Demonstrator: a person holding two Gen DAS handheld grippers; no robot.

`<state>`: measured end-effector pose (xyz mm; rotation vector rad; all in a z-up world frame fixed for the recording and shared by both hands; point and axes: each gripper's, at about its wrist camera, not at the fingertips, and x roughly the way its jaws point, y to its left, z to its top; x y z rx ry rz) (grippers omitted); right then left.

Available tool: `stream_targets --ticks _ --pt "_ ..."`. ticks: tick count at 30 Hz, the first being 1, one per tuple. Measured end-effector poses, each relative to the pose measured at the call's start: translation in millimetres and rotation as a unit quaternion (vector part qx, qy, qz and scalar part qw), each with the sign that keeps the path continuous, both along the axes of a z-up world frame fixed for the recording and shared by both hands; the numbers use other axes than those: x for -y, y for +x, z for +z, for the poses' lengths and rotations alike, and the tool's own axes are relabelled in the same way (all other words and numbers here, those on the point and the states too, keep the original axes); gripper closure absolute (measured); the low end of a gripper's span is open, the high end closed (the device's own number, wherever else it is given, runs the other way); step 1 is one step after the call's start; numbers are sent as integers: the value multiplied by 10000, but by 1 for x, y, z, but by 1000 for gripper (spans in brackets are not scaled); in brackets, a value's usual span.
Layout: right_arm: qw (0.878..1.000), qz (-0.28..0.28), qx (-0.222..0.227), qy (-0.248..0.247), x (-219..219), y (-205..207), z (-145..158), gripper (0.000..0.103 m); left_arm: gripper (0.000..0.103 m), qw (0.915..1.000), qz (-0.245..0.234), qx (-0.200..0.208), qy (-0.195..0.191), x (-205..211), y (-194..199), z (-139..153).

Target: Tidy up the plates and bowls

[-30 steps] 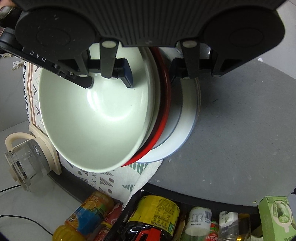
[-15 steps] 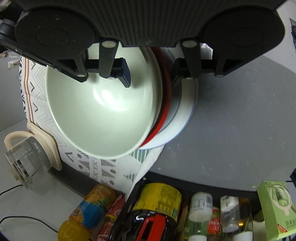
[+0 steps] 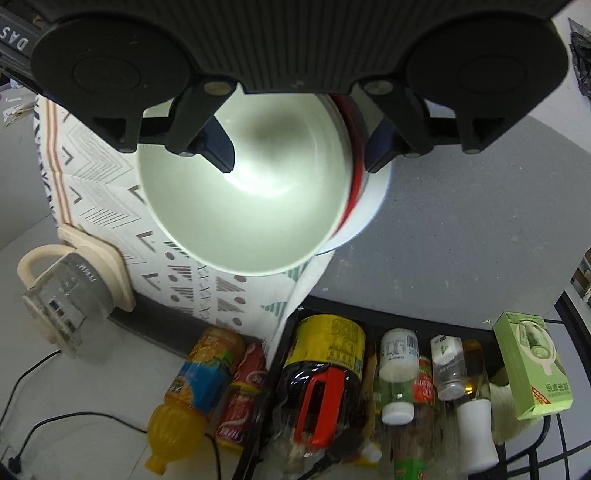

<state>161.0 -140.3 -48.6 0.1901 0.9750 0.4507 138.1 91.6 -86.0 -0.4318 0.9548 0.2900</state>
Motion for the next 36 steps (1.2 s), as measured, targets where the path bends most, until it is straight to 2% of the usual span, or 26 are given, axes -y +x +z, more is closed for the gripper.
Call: stream_targets --ticks 2,4,6,12,18,25,29,32,36 --pt "9998 7 153 -104 5 -8 9 9 27 9999 -65 57 71 7 -7 6" --pt "9995 -85 273 -106 12 -17 17 4 27 9997 -93 121 194 16 -16 12" --pt "9992 -180 355 -44 20 -26 23 1 21 9994 -109 187 251 23 -26 18" --pt "9975 -413 546 -170 30 -43 35 0 17 9979 -136 388 494 39 -56 39" --pt "9951 -621 727 -243 34 -59 45 0 14 9967 -292 570 508 39 -74 47" --pt "9899 -1073 839 -390 27 -72 55 0 10 9934 -691 853 340 29 -79 55" --pt "9849 -1352 943 -520 23 -84 61 0 7 9905 -846 971 492 25 -82 57" --pt "9829 -1435 972 -619 18 -94 62 0 0 9882 -1056 1006 474 22 -85 57" --pt "9808 -1503 992 -750 12 -112 63 0 1 9838 -1265 1149 551 21 -96 56"
